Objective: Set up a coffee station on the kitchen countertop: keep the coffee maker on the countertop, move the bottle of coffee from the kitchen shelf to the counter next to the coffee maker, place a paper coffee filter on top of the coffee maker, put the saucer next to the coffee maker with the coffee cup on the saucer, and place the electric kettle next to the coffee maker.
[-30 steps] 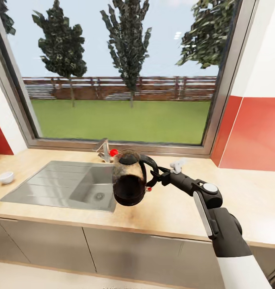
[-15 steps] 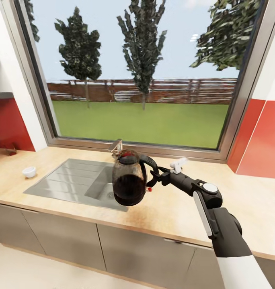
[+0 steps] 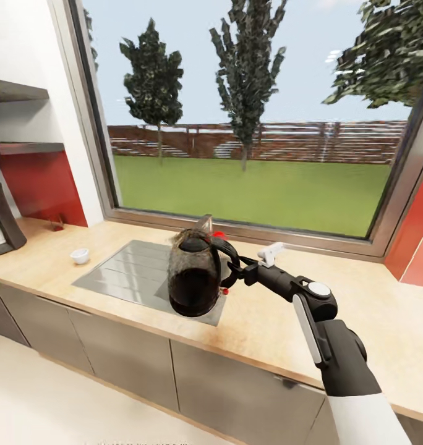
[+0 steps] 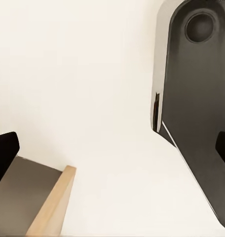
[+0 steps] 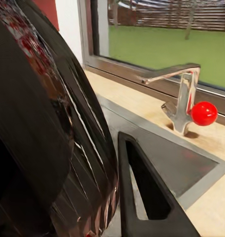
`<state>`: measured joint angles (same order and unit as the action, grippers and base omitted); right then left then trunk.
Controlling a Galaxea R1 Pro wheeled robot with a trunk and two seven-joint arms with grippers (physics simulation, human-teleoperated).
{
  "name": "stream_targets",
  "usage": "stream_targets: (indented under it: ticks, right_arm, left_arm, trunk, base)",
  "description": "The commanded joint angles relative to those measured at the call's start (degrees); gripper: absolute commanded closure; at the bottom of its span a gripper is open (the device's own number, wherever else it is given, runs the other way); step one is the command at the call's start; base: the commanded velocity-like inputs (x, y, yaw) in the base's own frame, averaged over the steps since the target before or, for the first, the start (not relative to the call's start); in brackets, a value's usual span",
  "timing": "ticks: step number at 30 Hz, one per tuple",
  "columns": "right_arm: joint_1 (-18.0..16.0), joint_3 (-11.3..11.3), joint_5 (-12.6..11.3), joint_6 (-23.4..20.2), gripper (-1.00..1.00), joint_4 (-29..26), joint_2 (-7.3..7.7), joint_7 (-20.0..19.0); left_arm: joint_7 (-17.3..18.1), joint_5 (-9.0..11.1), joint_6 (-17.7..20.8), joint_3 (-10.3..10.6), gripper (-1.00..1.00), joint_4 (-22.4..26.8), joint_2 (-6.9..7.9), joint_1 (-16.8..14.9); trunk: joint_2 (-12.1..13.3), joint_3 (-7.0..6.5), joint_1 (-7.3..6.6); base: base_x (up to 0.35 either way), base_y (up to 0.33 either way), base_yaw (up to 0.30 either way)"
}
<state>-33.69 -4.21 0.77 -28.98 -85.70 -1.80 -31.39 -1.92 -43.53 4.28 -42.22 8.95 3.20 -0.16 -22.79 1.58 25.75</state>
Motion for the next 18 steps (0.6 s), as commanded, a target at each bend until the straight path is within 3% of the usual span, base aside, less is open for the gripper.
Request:
stream_targets:
  ticks: [1,8,18]
  right_arm:
    - [-0.1,0.1,-0.2,-0.4,1.0,-0.1,-0.03,-0.2]
    - [-0.1,0.1,-1.7,-0.4,1.0,-0.1,-0.05,-0.2]
    - [-0.1,0.1,-1.9,-0.4,1.0,-0.1,-0.05,-0.2]
  left_arm:
    - [0.0,-0.2,0.2,-0.1,-1.0,0.1,-0.03,0.0]
    - [0.0,-0.2,0.2,-0.1,-1.0,0.1,-0.03,0.0]
    - [0.0,-0.2,0.2,-0.2,-1.0,0.1,-0.03,0.0]
  trunk:
    - [-0.1,0.12,0.03]
    - [-0.1,0.29,0.03]
    - [-0.1,0.61,0.03]
  base:
    - [0.0,0.0,0.279]
    - [0.0,0.0,0.279]
    - [0.0,0.007,0.279]
